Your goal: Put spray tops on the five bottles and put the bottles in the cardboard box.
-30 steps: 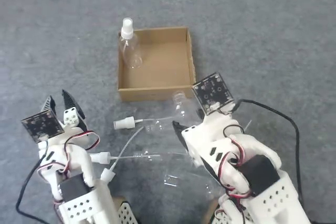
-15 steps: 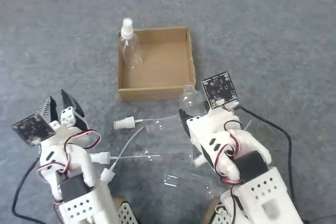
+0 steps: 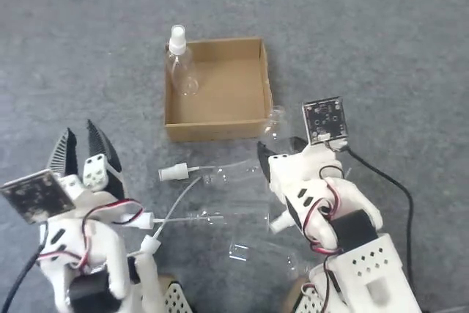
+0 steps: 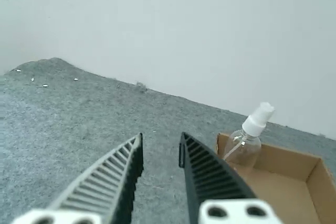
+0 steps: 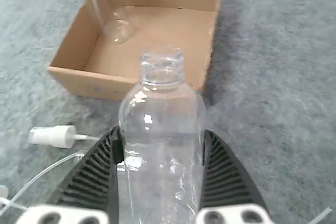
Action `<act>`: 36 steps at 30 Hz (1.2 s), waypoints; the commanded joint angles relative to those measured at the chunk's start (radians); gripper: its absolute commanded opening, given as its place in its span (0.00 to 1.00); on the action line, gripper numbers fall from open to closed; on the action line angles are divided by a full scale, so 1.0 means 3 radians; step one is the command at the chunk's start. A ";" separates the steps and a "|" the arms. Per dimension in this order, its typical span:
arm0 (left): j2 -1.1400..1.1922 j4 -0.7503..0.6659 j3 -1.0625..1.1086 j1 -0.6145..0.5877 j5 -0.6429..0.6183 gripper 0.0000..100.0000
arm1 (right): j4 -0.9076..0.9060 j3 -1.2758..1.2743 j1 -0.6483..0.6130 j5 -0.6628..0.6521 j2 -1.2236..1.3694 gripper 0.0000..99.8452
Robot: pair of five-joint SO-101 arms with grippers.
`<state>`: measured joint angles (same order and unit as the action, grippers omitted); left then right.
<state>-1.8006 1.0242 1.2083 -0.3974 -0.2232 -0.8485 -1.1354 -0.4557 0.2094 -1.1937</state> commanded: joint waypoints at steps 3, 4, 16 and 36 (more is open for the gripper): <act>0.0000 0.0215 -0.0274 0.0210 0.0240 0.10 | 0.0090 0.0036 0.0079 0.0041 -0.0074 0.01; 0.0000 0.0240 -0.0274 0.0210 0.0256 0.10 | 0.0090 0.0036 0.0079 0.0041 -0.0074 0.01; 0.0977 0.0302 -0.0376 0.0378 0.0522 0.10 | 0.0090 0.0031 0.0079 0.0041 -0.0074 0.01; 0.2424 0.0312 -0.0401 0.0783 -0.0409 0.04 | 0.0090 0.0026 0.0079 0.0041 -0.0074 0.01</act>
<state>-1.0687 1.1316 1.0856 -0.1703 -0.2248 -0.8485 -1.1354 -0.4480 0.2094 -1.1937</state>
